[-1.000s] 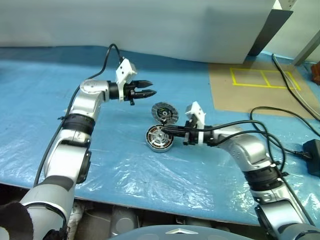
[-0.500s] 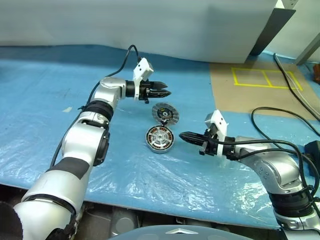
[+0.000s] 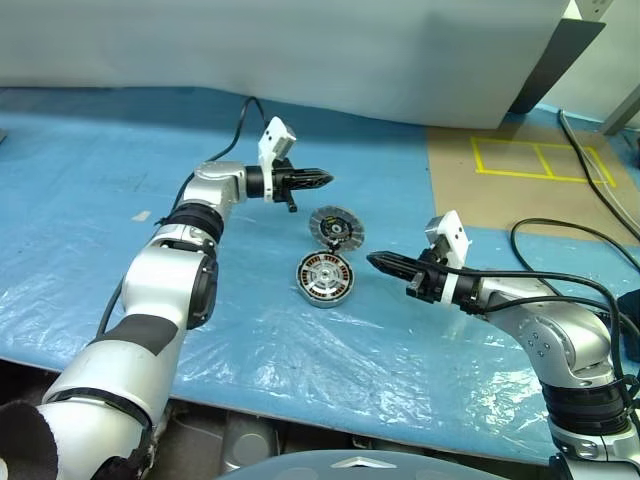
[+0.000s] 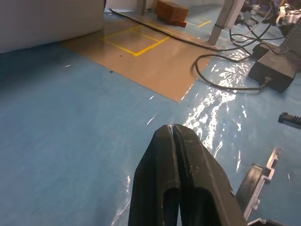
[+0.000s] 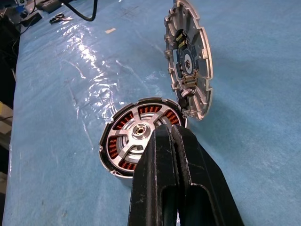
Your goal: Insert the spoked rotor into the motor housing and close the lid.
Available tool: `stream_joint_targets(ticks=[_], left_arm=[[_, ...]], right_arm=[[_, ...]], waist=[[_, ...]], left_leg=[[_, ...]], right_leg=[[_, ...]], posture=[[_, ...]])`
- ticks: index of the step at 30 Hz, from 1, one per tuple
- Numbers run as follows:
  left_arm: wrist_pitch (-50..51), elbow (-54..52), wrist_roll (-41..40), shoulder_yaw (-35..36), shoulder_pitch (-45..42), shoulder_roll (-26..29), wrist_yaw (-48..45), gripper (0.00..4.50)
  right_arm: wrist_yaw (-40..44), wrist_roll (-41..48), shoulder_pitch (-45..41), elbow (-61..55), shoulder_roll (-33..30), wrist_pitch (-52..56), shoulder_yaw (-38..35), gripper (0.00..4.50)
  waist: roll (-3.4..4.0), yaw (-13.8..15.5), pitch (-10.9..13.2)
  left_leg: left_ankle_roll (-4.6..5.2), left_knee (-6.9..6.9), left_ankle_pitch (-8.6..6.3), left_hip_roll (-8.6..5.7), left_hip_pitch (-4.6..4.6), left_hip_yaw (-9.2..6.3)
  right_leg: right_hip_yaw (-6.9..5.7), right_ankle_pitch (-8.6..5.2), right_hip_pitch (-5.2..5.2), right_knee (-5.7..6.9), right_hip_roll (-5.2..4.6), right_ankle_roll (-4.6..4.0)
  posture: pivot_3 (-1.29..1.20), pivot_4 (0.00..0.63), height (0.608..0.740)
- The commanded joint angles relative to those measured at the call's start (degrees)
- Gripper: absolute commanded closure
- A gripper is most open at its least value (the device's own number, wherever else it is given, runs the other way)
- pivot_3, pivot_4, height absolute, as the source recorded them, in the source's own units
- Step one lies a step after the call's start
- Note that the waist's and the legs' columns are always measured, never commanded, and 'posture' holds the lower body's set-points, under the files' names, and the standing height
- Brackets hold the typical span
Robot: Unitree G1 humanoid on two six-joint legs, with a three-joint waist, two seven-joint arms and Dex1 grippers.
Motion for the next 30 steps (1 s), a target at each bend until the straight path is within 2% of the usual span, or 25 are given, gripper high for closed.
stream_joint_targets(ticks=[1, 9, 15, 19, 24, 30], left_arm=[[-0.84, -0.27, 0.91, 0.12, -1.82, -1.05, 1.51, 4.45], [-4.19, -0.43, 5.08, -4.3, -0.17, -3.92, -7.68, 4.45], [-5.44, -3.54, 5.1, -6.35, -0.03, -3.51, -19.27, 4.45], [-7.55, -9.47, 1.52, -15.09, 3.7, -0.4, -20.43, 4.45], [-3.98, -20.62, -8.23, -26.96, 9.88, 4.86, -20.43, 4.45], [-2.9, -33.04, -14.19, -36.93, 17.36, 11.07, -20.43, 4.45]], right_arm=[[-0.41, 1.04, 0.75, -2.44, -0.87, 0.34, -0.55, 4.5], [-2.07, 0.41, 2.25, -4.25, -1.28, 0.48, -0.04, 4.5], [-3.49, -1.08, 4.13, -5.56, -2.64, 0.36, 0.38, 4.5], [-3.83, -1.4, 4.96, -5.74, -2.79, -0.01, 0.74, 4.5], [-4.13, -1.95, 4.69, -5.08, -2.16, -0.47, 1.65, 4.5], [-4.04, -3.07, 3.54, -3.57, -1.98, -1.24, 2.94, 4.5]], waist=[[0.0, 0.02, 0.0], [0.0, 0.22, 0.0], [0.0, 0.24, 0.0], [0.0, 0.15, 0.0], [0.02, 0.21, 0.01], [0.04, 0.18, 0.01]], left_leg=[[0.0, -0.01, 0.0, 0.0, 0.01, 0.0], [0.0, -0.04, 0.0, -0.02, 0.0, 0.0], [0.0, -0.1, 0.0, -0.02, 0.04, 0.0], [0.0, -0.13, 0.0, -0.03, 0.05, 0.01], [0.0, -0.13, 0.0, -0.01, 0.08, 0.01], [0.0, -0.12, 0.0, -0.01, 0.07, 0.03]], right_leg=[[0.0, 0.0, 0.0, 0.0, 0.0, 0.0], [0.0, 0.02, 0.02, -0.11, -0.01, 0.04], [0.01, 0.03, 0.02, -0.12, 0.0, 0.05], [0.02, 0.03, 0.02, -0.16, -0.01, 0.05], [0.02, 0.03, 0.02, -0.1, 0.01, 0.04], [0.03, 0.02, 0.03, -0.1, 0.0, 0.03]], posture=[[0.0, 0.15, 0.74], [0.0, 0.15, 0.74], [0.0, 0.15, 0.74], [0.0, 0.15, 0.74], [0.0, 0.15, 0.74], [0.0, 0.15, 0.74]])
